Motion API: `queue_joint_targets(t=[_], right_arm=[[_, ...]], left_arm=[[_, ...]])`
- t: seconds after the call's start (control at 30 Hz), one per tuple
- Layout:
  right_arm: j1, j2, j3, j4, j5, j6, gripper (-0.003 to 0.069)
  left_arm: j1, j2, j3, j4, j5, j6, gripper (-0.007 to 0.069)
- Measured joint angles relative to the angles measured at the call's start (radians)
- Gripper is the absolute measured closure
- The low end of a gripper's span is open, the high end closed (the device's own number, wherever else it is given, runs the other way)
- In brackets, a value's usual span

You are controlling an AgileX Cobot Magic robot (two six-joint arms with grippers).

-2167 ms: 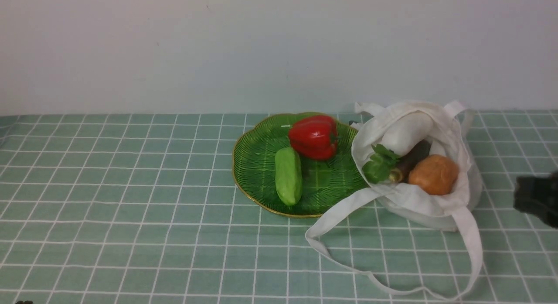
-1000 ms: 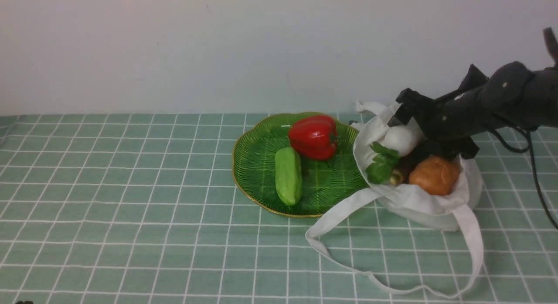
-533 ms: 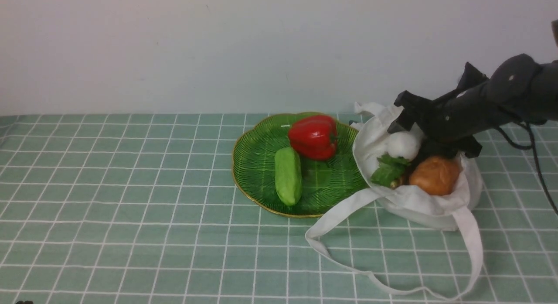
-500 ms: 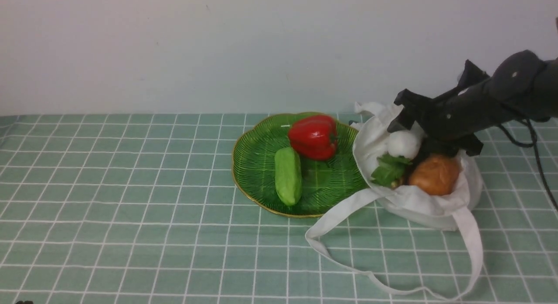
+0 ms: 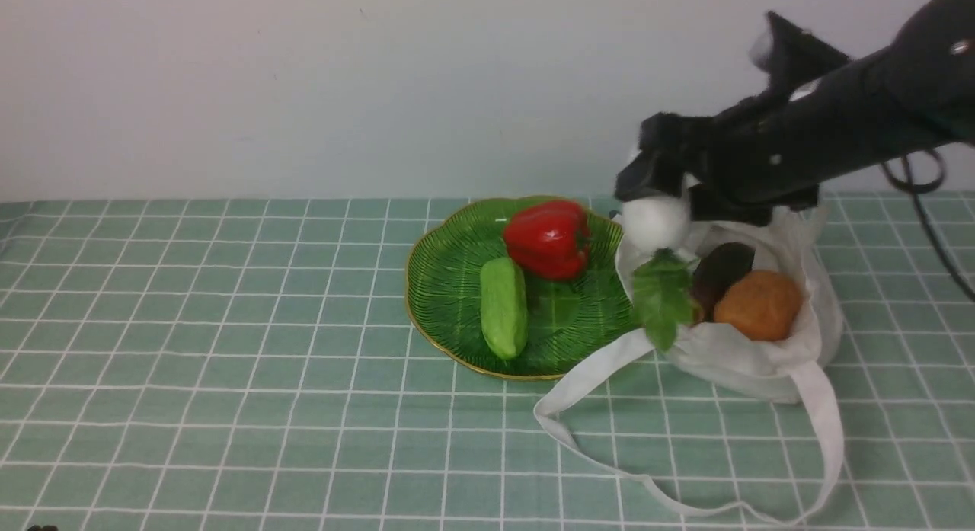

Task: Take vegetables from cloth bag on blue coffee tablecloth place on plate.
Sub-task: 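Take the vegetable out of the bag and place it on the plate with the right gripper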

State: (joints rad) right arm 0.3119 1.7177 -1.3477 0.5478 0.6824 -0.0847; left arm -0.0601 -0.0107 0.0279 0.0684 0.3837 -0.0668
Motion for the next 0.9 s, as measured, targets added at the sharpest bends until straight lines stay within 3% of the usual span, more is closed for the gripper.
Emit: queue_joint_targets(t=[0.17, 0.4, 0.5, 0.67, 0.83, 0.9], right_arm=[[0.119, 0.112, 0.000, 0.001, -0.195, -0.179, 0.0178], [0.142, 0.238, 0.000, 0.007, -0.398, -0.291, 0.0178], [0.142, 0.249, 0.000, 0.007, -0.407, -0.305, 0.0151], [0.142, 0.243, 0.000, 0.007, -0.398, -0.313, -0.0005], [0.142, 0.185, 0.001, -0.026, -0.328, -0.314, -0.0031], [0.142, 0.099, 0.001, -0.097, -0.236, -0.314, -0.0023]], left_arm=[[0.000, 0.000, 0.000, 0.000, 0.000, 0.000, 0.0632], [0.000, 0.000, 0.000, 0.000, 0.000, 0.000, 0.0632], [0.000, 0.000, 0.000, 0.000, 0.000, 0.000, 0.0632], [0.000, 0.000, 0.000, 0.000, 0.000, 0.000, 0.0632], [0.000, 0.000, 0.000, 0.000, 0.000, 0.000, 0.0632], [0.000, 0.000, 0.000, 0.000, 0.000, 0.000, 0.0632]])
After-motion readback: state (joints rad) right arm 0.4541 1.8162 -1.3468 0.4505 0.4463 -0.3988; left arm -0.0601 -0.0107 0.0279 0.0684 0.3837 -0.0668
